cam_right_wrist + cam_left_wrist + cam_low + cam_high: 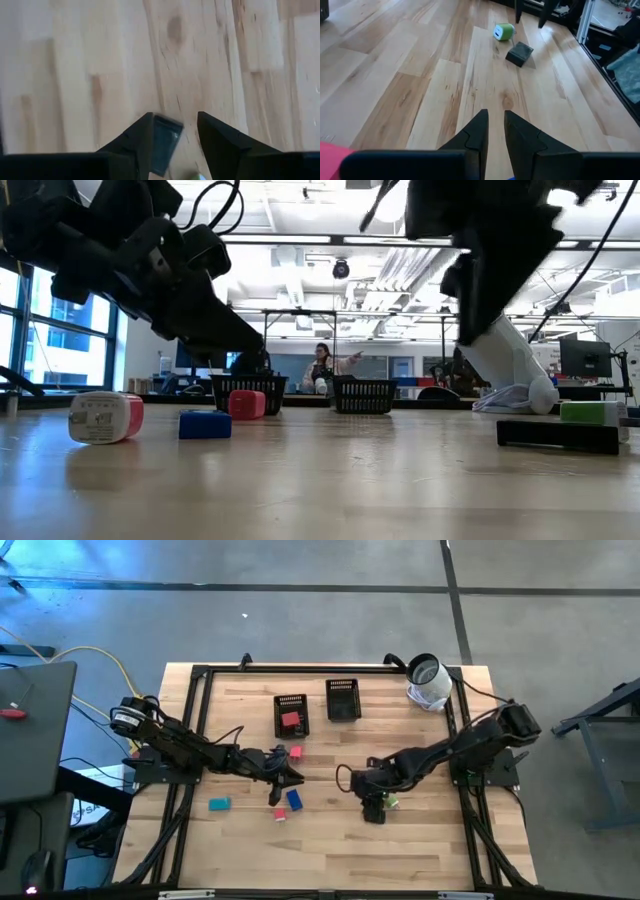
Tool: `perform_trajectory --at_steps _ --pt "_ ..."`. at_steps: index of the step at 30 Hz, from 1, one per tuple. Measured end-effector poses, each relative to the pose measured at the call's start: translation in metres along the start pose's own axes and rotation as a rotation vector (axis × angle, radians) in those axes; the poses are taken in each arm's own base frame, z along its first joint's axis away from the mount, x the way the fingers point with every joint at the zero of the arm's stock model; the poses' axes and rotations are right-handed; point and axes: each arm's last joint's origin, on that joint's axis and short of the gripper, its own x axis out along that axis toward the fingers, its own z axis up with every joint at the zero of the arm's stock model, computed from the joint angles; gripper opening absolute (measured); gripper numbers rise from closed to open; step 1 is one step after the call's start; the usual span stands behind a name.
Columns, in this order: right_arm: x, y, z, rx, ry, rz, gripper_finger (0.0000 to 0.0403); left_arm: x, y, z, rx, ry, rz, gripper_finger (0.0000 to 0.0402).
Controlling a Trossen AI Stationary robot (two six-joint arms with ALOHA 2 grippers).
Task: Pick & Place Office items
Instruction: Put the black digital clock into the right black bin
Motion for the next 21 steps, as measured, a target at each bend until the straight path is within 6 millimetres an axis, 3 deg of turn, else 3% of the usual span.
perform_trajectory --at_steps 15,21 --pt "0.003 0.019 -0.012 0.047 0.043 0.033 0.0140 0.000 -0.005 -0.002 -0.015 0.005 -0.016 0.0058" --pt "0.022 0.019 -0.013 0.053 0.088 0.013 0.0140 0.000 -0.005 -0.002 -0.023 0.005 -0.015 0.0058"
